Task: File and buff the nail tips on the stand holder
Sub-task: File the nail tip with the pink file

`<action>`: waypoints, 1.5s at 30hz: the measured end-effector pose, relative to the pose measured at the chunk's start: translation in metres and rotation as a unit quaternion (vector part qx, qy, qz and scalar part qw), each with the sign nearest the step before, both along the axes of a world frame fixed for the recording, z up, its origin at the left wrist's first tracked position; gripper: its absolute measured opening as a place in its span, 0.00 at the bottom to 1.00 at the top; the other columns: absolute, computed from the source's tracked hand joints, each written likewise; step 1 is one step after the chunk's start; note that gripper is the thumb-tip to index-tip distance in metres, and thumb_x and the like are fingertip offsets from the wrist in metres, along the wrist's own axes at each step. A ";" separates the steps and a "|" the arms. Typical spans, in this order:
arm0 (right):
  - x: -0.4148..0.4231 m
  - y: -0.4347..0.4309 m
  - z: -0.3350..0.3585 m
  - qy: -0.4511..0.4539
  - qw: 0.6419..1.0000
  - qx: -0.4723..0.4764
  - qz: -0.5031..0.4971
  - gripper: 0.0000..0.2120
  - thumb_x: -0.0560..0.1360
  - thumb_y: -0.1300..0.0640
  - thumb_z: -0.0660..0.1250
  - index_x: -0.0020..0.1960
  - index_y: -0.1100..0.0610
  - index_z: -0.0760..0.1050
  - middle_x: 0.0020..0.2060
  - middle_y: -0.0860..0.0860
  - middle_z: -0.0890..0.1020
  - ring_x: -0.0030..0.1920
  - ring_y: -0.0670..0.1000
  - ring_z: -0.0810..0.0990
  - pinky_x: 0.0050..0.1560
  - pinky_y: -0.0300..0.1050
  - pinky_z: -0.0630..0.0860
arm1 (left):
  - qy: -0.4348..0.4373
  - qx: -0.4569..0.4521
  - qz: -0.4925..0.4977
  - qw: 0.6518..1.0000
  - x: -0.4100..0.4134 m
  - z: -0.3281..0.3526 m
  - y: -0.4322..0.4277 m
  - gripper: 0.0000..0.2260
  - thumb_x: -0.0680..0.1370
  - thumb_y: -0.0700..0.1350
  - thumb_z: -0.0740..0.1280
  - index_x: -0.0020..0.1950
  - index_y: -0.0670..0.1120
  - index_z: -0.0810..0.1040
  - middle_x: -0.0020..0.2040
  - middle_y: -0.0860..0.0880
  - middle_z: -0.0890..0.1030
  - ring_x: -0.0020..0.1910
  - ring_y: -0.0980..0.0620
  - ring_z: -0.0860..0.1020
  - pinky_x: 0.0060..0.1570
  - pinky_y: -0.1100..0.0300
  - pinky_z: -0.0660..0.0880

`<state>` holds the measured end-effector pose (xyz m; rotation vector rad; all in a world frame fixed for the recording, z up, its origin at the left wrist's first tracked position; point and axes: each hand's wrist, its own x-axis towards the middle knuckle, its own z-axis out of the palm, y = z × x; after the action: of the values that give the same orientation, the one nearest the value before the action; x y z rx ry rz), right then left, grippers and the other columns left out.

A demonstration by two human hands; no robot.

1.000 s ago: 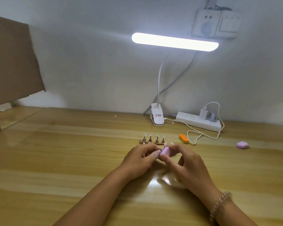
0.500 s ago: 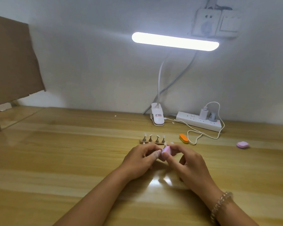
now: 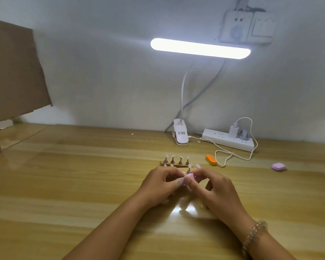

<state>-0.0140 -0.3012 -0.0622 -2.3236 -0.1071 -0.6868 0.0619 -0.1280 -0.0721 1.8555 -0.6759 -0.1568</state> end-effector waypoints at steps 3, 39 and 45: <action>0.001 -0.003 0.000 0.000 0.999 -0.016 -0.036 0.18 0.70 0.32 0.63 0.47 0.44 0.80 0.40 0.37 0.81 0.37 0.41 0.77 0.39 0.45 0.75 | 0.003 0.004 -0.003 1.000 -0.002 0.001 -0.001 0.07 0.72 0.57 0.70 0.45 0.57 0.85 0.36 0.53 0.81 0.35 0.55 0.76 0.35 0.48 0.78; -0.001 0.004 0.001 0.000 0.999 -0.044 -0.031 0.17 0.68 0.32 0.65 0.45 0.44 0.77 0.39 0.39 0.79 0.37 0.39 0.75 0.36 0.42 0.73 | -0.057 0.046 0.020 0.997 0.000 0.002 -0.001 0.09 0.74 0.49 0.73 0.38 0.64 0.80 0.39 0.62 0.83 0.27 0.63 0.72 0.29 0.63 0.68; -0.003 0.004 0.000 0.002 0.999 -0.039 -0.019 0.15 0.68 0.35 0.66 0.47 0.44 0.78 0.40 0.39 0.80 0.35 0.41 0.75 0.36 0.42 0.73 | -0.069 0.045 0.003 0.997 -0.001 0.002 0.000 0.06 0.75 0.49 0.71 0.43 0.62 0.81 0.34 0.64 0.80 0.30 0.65 0.72 0.33 0.63 0.69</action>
<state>-0.0166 -0.2972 -0.0621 -2.4063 -0.0897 -0.7091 0.0610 -0.1281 -0.0704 1.9684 -0.7688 -0.0565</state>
